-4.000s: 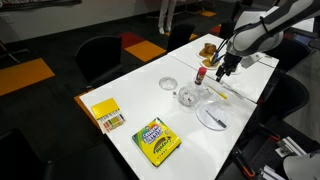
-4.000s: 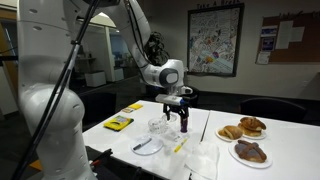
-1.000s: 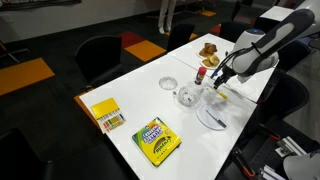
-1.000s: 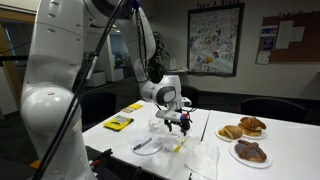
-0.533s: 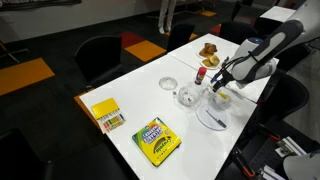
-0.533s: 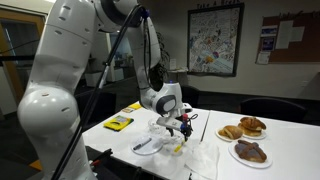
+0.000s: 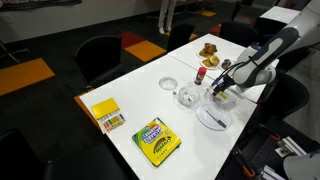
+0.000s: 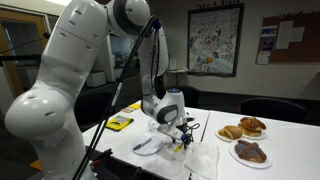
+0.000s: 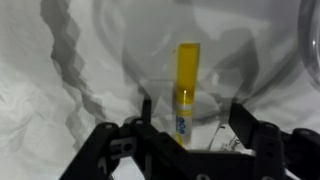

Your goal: Move the yellow marker to the left

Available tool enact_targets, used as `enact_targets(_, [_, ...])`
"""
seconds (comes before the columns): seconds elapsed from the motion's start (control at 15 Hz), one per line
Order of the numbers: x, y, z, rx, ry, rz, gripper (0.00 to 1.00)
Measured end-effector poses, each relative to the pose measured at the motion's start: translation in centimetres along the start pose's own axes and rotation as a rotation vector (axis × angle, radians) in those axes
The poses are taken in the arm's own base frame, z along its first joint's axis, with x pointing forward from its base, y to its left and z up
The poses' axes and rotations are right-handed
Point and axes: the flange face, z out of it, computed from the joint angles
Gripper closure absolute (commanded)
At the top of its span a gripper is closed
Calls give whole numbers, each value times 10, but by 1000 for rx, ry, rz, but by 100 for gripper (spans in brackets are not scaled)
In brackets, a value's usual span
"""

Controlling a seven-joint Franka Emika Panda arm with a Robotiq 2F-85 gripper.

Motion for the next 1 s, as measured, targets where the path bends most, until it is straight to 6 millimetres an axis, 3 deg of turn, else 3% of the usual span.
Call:
enact_targets(0.47, [-2, 20, -5, -8, 14, 26, 98])
enact_targets(0.67, [-1, 24, -6, -11, 19, 28, 96])
enact_targets(1.0, [6, 12, -7, -1, 23, 4, 96])
